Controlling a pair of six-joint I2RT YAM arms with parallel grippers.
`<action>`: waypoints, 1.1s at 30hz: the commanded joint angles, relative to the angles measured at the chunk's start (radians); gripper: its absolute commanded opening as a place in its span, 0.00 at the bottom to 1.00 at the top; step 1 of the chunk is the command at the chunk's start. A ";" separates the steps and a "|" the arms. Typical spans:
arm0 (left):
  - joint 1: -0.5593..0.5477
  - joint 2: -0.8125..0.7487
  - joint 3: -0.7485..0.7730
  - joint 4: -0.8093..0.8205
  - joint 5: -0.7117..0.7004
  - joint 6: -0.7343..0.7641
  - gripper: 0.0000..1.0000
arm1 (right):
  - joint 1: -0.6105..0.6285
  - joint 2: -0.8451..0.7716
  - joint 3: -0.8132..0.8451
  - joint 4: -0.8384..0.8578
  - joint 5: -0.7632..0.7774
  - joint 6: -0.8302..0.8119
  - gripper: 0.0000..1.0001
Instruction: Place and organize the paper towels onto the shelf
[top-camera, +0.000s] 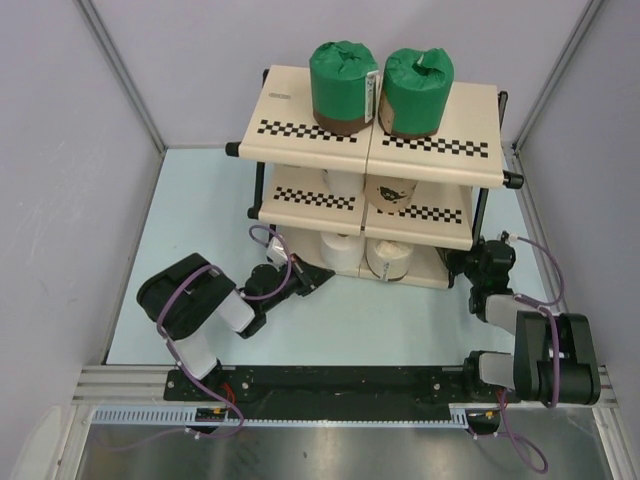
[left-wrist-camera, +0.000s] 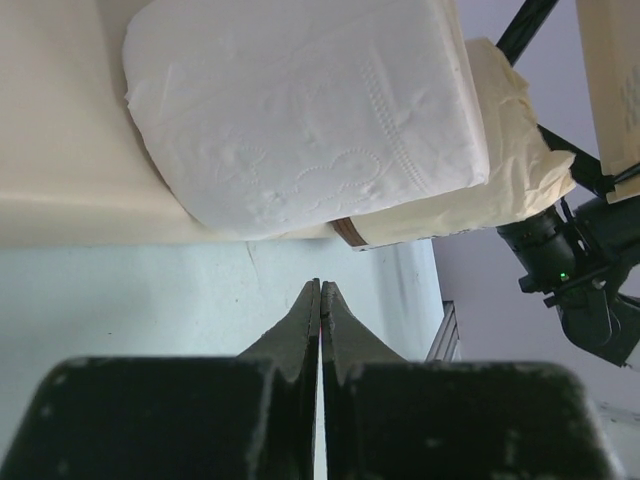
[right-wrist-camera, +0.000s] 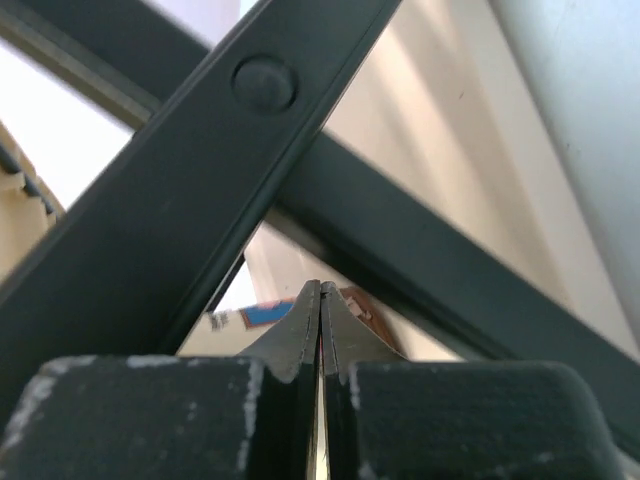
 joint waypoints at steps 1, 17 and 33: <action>0.005 -0.044 -0.012 0.234 0.011 -0.006 0.00 | -0.028 0.057 0.099 0.125 -0.057 -0.047 0.00; 0.005 -0.088 -0.045 0.221 0.005 0.003 0.00 | -0.141 0.244 0.247 0.121 -0.212 -0.122 0.00; 0.004 -0.056 -0.070 0.272 0.012 -0.013 0.00 | -0.141 -0.419 0.013 -0.356 -0.195 -0.213 0.00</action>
